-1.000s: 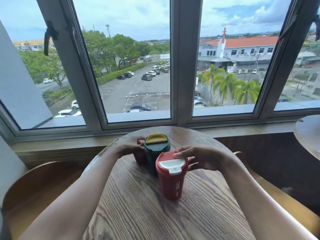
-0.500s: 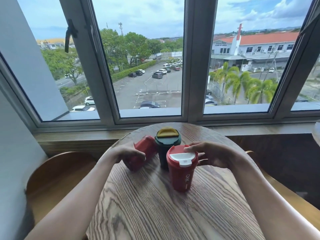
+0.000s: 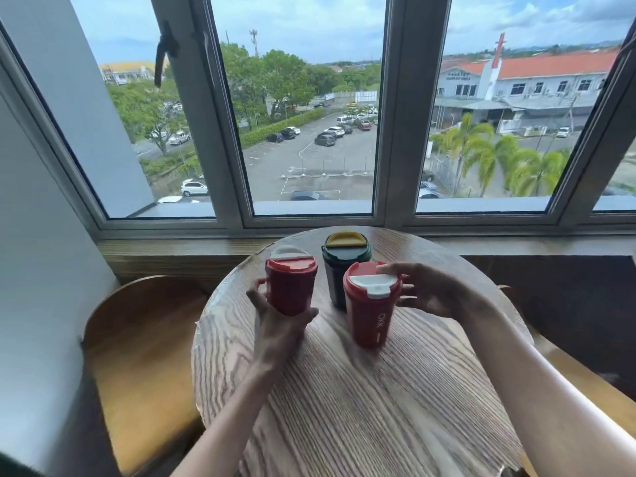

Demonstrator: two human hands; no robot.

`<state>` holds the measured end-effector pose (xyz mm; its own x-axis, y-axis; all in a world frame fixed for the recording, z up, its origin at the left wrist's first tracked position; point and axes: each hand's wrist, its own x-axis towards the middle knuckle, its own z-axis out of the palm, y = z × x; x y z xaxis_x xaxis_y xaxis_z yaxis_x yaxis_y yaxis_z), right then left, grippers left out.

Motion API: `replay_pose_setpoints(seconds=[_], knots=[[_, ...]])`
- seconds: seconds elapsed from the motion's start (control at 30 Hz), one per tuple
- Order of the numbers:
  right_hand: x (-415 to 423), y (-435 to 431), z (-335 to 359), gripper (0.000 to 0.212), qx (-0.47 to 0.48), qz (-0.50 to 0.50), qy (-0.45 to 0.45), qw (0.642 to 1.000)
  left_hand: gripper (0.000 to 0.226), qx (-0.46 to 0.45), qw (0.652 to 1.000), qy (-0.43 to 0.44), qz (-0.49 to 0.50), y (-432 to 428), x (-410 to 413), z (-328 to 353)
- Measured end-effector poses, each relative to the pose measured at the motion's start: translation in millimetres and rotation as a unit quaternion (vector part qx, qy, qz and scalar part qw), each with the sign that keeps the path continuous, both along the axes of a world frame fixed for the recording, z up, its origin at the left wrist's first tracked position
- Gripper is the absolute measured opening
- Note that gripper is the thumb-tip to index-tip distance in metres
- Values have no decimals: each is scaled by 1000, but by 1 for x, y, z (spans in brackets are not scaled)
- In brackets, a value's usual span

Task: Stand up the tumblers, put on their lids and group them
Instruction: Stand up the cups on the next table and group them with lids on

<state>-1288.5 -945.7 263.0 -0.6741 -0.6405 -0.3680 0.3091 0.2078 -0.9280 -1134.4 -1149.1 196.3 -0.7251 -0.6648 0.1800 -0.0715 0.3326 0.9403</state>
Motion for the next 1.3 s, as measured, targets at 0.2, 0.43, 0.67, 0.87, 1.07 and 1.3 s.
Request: replay_pose_setpoints(seconds=[0.2, 0.43, 0.67, 0.87, 1.07, 1.3], knots=[[15, 0, -34, 84, -107, -68, 19, 992, 114, 33, 997, -70, -18, 8, 12, -22], [53, 12, -83, 90, -176, -119, 86, 973, 47, 28, 999, -7, -40, 20, 26, -26], [69, 7, -96, 74, -61, -88, 208, 972, 91, -44, 998, -5, -38, 24, 26, -26], [70, 5, -99, 72, -64, -112, 211, 969, 51, 22, 997, 27, -62, 19, 26, -29], [68, 5, -101, 78, -59, -120, 225, 965, 85, -1, 998, 18, -61, 16, 19, -32], [68, 4, -101, 80, -54, -132, 243, 959, 79, -31, 999, 16, -33, 17, 14, -32]])
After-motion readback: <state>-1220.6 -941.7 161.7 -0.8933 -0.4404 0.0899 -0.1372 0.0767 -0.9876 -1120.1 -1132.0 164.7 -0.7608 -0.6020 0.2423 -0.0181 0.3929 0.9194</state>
